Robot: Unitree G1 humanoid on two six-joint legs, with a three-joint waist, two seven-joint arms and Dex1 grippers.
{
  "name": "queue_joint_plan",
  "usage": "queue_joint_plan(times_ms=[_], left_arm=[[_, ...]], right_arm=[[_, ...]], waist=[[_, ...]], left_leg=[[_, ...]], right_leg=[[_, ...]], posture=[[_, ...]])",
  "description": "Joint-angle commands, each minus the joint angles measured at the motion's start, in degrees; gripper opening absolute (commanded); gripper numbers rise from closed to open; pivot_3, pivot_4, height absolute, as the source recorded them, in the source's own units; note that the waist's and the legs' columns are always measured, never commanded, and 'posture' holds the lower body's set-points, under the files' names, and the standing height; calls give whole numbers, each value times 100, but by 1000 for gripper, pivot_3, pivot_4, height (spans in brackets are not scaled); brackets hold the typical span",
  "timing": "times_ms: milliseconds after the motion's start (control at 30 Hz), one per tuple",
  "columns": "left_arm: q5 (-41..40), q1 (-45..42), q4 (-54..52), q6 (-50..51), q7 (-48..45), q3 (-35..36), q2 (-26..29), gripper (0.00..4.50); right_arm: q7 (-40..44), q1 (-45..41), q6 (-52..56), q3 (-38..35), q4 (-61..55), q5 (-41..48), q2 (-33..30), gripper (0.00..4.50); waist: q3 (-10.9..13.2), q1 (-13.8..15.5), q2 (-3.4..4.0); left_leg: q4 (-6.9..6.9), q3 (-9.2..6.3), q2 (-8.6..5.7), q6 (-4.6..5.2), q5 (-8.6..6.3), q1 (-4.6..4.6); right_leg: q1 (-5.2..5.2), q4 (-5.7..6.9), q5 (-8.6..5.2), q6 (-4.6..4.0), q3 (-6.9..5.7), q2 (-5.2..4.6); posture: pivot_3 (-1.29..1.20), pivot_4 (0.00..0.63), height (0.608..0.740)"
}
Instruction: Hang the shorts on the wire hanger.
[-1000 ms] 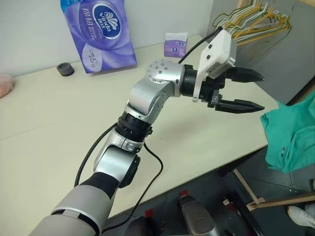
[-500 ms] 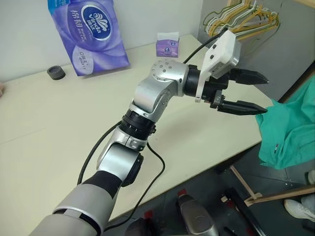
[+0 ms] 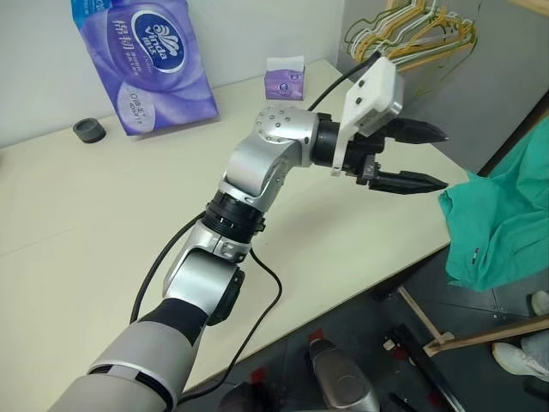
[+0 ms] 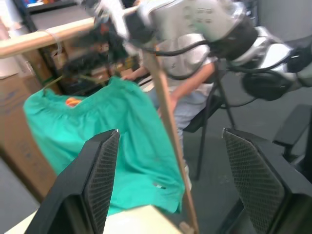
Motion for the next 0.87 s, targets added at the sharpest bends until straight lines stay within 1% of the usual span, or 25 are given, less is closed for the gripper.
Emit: queue_joint_plan(times_ms=[33,100,133,200,233,333,367,433,467,600,667,733,767,833,867], left_arm=[[459,398,-207,-201,676,291,481,3579],[710,663,-186,-81,1481,542,665,3579],[946,922,-182,-46,2201,817,790,3579],[1222,1285,-235,-20,3092,1152,934,3579],[1452,1560,-416,-101,3492,1267,1054,3579],[1820,2562,-1348,301,4331,1686,1369,3579],[1816,3036,-1711,399,4531,1940,1419,3579],[1764,3779,-2298,901,4888,2343,1414,3579],[1765,3974,-2457,1040,4999,2415,1410,3579],[1793,4718,-2626,1050,5679,2668,1060,3579],[1762,4841,-2588,1057,5895,2761,924,3579],[1832,4941,-2496,946,6004,2696,884,3579],[1784,4933,-2470,1011,6055,2723,830,3579],[1750,4860,-2394,943,6044,2693,841,3579],[1753,4825,-2358,856,6019,2659,869,3579]], right_arm=[[193,480,-594,369,-551,190,580,4482],[280,704,-959,637,-686,332,1120,4482],[353,889,-1143,996,-744,288,1354,4482],[422,1138,-1346,1472,-786,136,1598,4482],[508,1215,-1504,1666,-715,156,1786,4482],[552,1261,-2017,2246,-287,128,2469,4482],[608,1217,-2282,2477,-66,183,2858,4482],[441,1105,-2832,2928,347,-133,3378,4482],[444,1069,-2985,3031,486,-227,3505,4482],[735,820,-3556,3104,1343,-300,3650,4482],[706,712,-3823,3044,1714,-327,3725,4482],[809,655,-3988,3080,1978,-290,3783,4482],[880,662,-4086,3135,2036,-310,3781,4482],[964,667,-4167,3159,2108,-286,3798,4482],[989,657,-4175,3144,2143,-256,3812,4482]], waist=[[-1,7,1],[-3,27,4],[-4,54,6],[-6,112,9],[-6,142,9],[-22,267,7],[-27,359,-3],[-42,524,-24],[-43,620,-26],[-53,1285,-43],[-67,1550,-68],[-83,1798,-96],[-86,1883,-102],[-86,2017,-102],[-86,2017,-102]], left_leg=[[1,-1,0,0,0,0],[4,-4,-1,0,0,0],[6,-4,-3,0,1,-1],[10,-5,-5,0,1,1],[11,-8,-8,0,1,9],[13,-14,-10,-1,1,2],[15,-14,-12,-2,3,-13],[19,-20,-12,-9,7,-22],[19,-30,-11,-19,12,-21],[25,-50,-18,-45,30,-29],[32,-60,-19,-45,35,-26],[35,-74,-19,-49,41,-27],[35,-84,-18,-54,45,-29],[33,-89,-15,-61,50,-30],[32,-90,-15,-61,51,-30]], right_leg=[[0,2,1,1,0,0],[0,6,3,1,0,-3],[-3,11,12,-10,0,-8],[-8,18,27,-21,-1,-34],[-14,23,29,-20,-7,-43],[-29,38,35,-24,-15,-55],[-54,57,35,-24,-16,-60],[-75,84,35,-25,-21,-61],[-79,95,34,-26,-29,-61],[-80,100,50,-53,-58,-70],[-69,92,59,-66,-73,-73],[-62,86,67,-78,-101,-76],[-61,82,71,-86,-130,-78],[-60,80,75,-93,-143,-78],[-60,80,75,-94,-146,-78]], posture=[[-374,161,740],[-346,153,740],[-331,149,740],[-307,145,740],[-282,139,740],[-215,132,740],[-184,130,740],[-138,127,740],[-126,126,740],[-77,127,740],[-55,130,740],[-32,138,740],[-20,143,740],[1,147,740],[6,150,740]])
